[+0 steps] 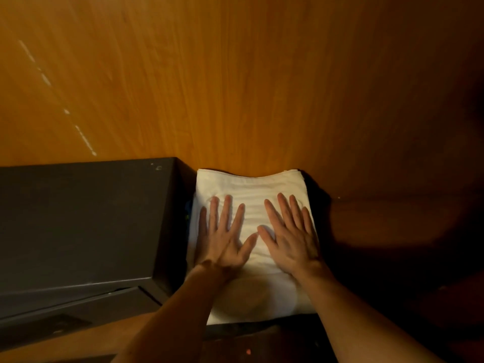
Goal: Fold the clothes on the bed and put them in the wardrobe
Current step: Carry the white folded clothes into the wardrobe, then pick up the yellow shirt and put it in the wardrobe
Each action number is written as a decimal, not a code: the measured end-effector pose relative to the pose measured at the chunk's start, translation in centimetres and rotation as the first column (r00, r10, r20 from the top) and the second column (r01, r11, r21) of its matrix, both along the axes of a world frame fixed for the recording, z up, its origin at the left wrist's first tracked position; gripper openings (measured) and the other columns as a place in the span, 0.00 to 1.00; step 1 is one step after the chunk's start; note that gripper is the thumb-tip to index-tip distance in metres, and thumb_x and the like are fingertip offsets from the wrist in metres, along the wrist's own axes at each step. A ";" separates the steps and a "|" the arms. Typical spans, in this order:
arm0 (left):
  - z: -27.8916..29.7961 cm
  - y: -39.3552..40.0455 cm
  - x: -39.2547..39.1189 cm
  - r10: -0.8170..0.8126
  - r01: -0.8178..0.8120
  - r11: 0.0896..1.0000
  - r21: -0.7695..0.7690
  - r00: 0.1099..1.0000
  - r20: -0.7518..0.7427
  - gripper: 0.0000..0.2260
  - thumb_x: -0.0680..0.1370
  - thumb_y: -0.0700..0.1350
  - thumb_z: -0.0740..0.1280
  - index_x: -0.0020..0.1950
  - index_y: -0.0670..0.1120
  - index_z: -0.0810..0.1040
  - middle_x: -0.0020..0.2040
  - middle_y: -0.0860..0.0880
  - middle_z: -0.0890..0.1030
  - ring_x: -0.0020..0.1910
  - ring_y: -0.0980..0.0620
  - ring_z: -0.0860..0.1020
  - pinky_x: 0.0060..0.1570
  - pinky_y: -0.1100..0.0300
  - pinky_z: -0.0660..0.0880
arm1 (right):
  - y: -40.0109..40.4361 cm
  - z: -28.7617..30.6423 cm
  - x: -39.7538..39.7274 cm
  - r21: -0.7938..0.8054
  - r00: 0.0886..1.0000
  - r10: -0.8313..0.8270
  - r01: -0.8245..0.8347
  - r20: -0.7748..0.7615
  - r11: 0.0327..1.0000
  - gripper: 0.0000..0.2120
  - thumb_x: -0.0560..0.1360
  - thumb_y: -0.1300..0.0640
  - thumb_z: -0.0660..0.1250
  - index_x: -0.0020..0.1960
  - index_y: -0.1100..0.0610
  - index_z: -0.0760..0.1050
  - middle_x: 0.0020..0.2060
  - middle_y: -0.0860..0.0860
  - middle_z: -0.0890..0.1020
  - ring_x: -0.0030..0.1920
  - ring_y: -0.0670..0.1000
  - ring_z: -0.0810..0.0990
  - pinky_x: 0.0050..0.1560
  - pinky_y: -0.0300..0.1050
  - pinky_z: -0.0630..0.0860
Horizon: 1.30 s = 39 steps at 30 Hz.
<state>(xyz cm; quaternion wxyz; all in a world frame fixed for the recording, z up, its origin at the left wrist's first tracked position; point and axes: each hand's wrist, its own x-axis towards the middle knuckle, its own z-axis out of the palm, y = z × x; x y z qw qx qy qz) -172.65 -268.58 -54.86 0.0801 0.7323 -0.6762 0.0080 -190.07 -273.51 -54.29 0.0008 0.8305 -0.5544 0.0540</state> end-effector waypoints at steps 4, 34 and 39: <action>1.9 0.9 -0.9 -0.001 -0.001 0.998 0.057 0.999 0.036 0.33 0.78 0.66 0.38 0.78 0.53 0.35 0.77 0.46 0.30 0.74 0.43 0.28 0.72 0.42 0.31 | 0.7 2.2 0.1 0.049 0.999 0.018 -0.015 -0.051 0.999 0.36 0.72 0.32 0.24 0.77 0.43 0.33 0.78 0.50 0.35 0.76 0.54 0.30 0.76 0.58 0.36; 72.2 22.6 1.5 0.386 -0.385 0.922 -0.045 0.922 0.028 0.31 0.78 0.62 0.49 0.73 0.45 0.69 0.73 0.39 0.68 0.73 0.39 0.65 0.71 0.43 0.56 | 19.5 73.4 4.0 0.027 0.976 0.218 -0.218 0.003 0.976 0.31 0.78 0.35 0.32 0.79 0.42 0.37 0.79 0.50 0.43 0.78 0.54 0.38 0.76 0.60 0.42; 81.0 26.3 2.0 0.511 -0.505 0.856 -0.109 0.859 0.037 0.33 0.78 0.63 0.44 0.75 0.46 0.65 0.75 0.40 0.63 0.76 0.40 0.61 0.74 0.41 0.55 | 22.0 82.8 6.8 -0.007 0.934 0.357 -0.357 0.031 0.934 0.29 0.81 0.36 0.38 0.79 0.43 0.37 0.79 0.50 0.42 0.78 0.54 0.37 0.76 0.60 0.41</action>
